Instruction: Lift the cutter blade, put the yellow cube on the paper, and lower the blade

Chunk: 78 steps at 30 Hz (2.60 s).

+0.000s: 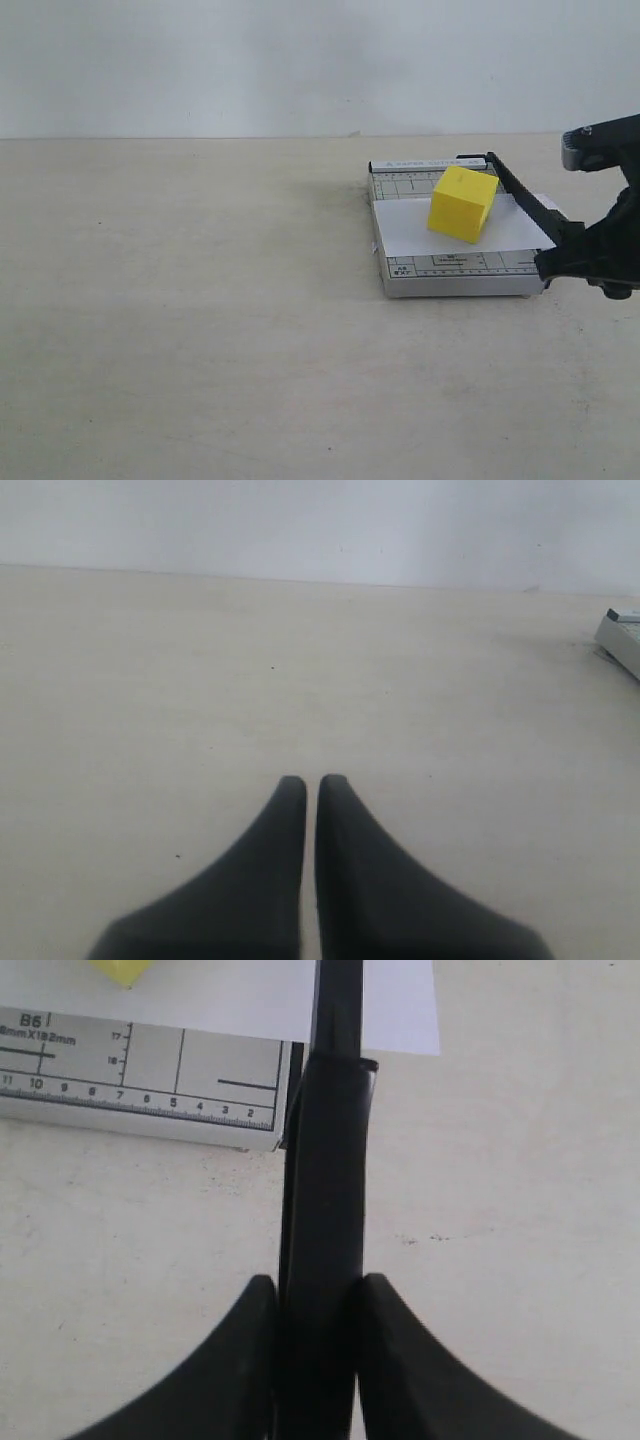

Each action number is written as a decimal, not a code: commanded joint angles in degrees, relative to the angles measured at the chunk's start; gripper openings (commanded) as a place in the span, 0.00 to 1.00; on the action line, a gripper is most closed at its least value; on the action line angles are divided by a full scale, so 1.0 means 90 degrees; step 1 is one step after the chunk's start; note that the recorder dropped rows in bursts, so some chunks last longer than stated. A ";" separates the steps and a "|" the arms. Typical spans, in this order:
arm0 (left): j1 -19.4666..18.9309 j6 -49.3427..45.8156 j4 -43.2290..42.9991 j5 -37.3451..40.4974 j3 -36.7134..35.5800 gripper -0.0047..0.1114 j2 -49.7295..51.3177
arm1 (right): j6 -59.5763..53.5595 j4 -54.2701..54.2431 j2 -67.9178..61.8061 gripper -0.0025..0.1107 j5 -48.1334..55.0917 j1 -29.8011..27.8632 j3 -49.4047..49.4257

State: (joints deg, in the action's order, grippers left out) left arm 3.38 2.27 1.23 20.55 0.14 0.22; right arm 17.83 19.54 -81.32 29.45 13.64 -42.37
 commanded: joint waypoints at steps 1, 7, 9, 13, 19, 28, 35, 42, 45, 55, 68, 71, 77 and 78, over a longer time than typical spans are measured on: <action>-0.0025 -0.0050 0.0052 -0.0021 -0.0016 0.08 -0.0025 | 0.0142 -0.0081 -0.0076 0.09 -0.0647 0.0000 0.0413; -0.0025 -0.0050 0.0052 -0.0021 -0.0016 0.08 -0.0025 | 0.0154 -0.0081 -0.0326 0.09 -0.0837 0.0000 0.0738; -0.0025 -0.0050 0.0052 -0.0021 -0.0016 0.08 -0.0025 | 0.0154 -0.0081 -0.0520 0.09 -0.0869 0.0000 0.0793; -0.0025 -0.0050 0.0052 -0.0021 -0.0016 0.08 -0.0025 | 0.0200 -0.0081 -0.0816 0.09 -0.1079 0.0000 0.0806; -0.0025 -0.0050 0.0052 -0.0021 -0.0016 0.08 -0.0025 | 0.0320 -0.0081 -0.0978 0.09 -0.1480 0.0000 0.0806; -0.0025 -0.0050 0.0052 -0.0021 -0.0016 0.08 -0.0025 | 0.0336 -0.0081 -0.1312 0.09 -0.1690 0.0000 0.0806; -0.0025 -0.0050 0.0052 -0.0021 -0.0016 0.08 -0.0025 | 0.0510 -0.0081 -0.1324 0.09 -0.1978 0.0000 0.0806; -0.0025 -0.0050 0.0052 -0.0021 -0.0016 0.08 -0.0025 | 0.0512 -0.0081 -0.1338 0.09 -0.2050 0.0000 0.0806; -0.0025 -0.0050 0.0052 -0.0021 -0.0016 0.08 -0.0025 | 0.0512 -0.0081 -0.1452 0.09 -0.2146 0.0000 0.0806; -0.0025 -0.0050 0.0052 -0.0021 -0.0016 0.08 -0.0025 | 0.0526 -0.0107 -0.1691 0.09 -0.2444 0.0000 0.0806; -0.0025 -0.0050 0.0052 -0.0021 -0.0016 0.08 -0.0025 | 0.0555 -0.0134 -0.0995 0.48 -0.2773 0.0000 0.0806; -0.0025 -0.0050 0.0052 -0.0052 -0.0016 0.08 -0.0025 | 0.0555 -0.0134 -0.0464 0.48 -0.2754 0.0000 0.0760; -0.0025 -0.0050 0.0052 -0.0278 -0.0016 0.08 -0.0025 | 0.0147 -0.0134 0.0452 0.47 -0.2668 0.0000 0.0760; -0.0025 -0.0050 0.0052 -0.0278 -0.0016 0.08 -0.0025 | 0.0117 -0.0134 0.0605 0.47 -0.2708 0.0000 0.0760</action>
State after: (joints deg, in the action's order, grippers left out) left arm 3.38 1.91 1.23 19.01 0.14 0.22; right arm 20.53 18.39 -78.90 5.85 13.60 -35.31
